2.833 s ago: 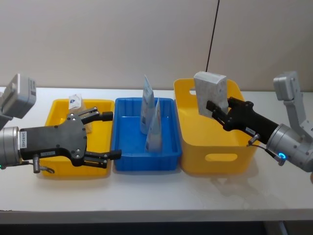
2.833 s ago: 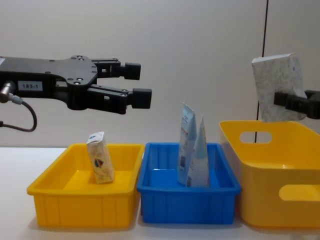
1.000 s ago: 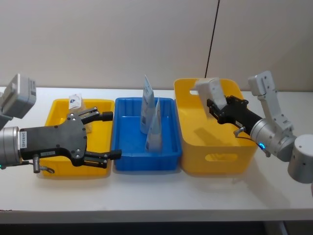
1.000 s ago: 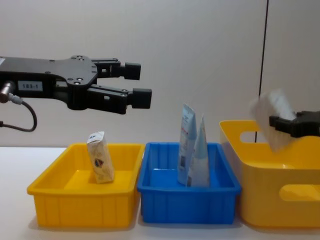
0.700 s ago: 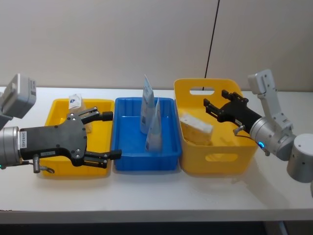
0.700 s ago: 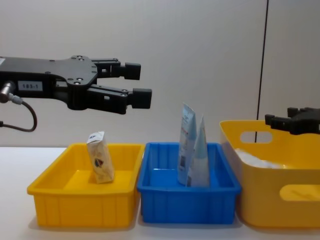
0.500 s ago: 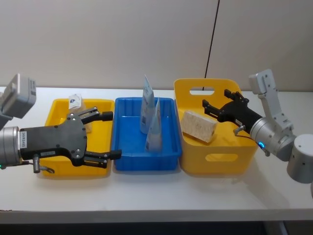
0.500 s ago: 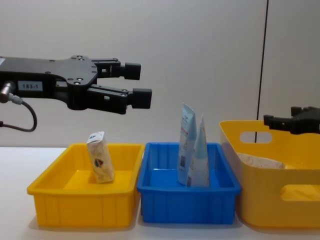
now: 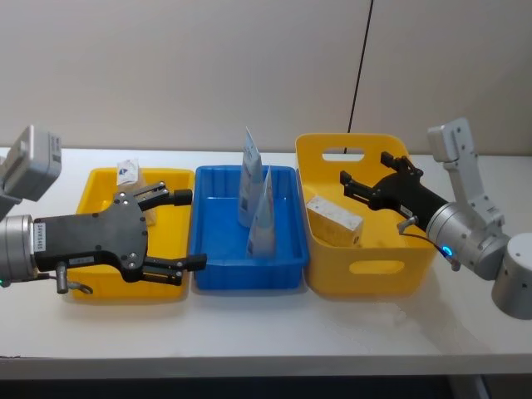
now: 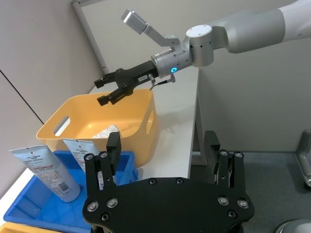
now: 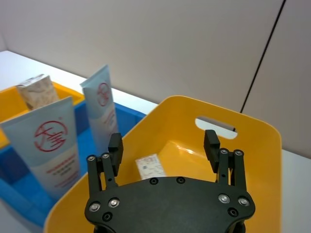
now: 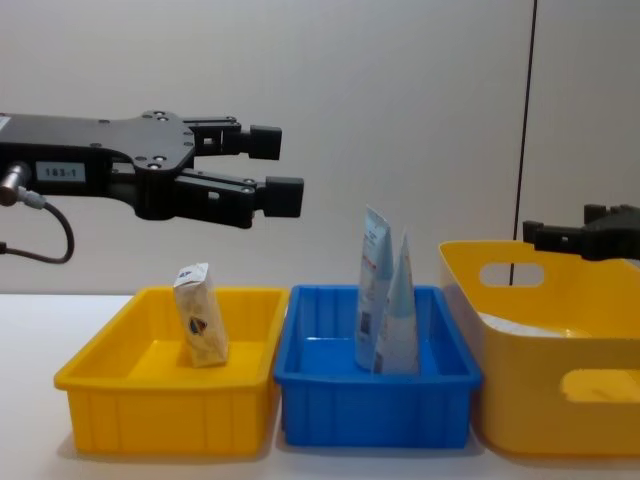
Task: Bimanual collaborative sorting of washing and personal care products
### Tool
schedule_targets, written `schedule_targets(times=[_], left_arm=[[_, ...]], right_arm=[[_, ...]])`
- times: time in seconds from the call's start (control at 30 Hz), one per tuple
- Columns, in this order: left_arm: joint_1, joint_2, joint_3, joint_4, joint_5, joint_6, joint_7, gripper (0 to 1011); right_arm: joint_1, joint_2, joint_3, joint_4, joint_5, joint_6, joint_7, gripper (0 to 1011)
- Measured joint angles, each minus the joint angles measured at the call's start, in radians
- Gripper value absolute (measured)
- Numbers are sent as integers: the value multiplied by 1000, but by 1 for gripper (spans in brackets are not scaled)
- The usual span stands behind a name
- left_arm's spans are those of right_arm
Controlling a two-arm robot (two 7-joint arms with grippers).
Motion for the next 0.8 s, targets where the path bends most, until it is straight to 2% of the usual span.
schedule_targets(times=[0.43,0.6,0.8], left_arm=[[0,0,0,0,0,0,0,1001],[0,0,0,0,0,0,0,1001],[0,0,0,0,0,0,0,1001]], right_arm=[[-133,38,29,-242,42,78,-1,1004],[-179,43,32,-319,54,107,-7,1004],[-222,42,29,-378,55,131,-19,1004]])
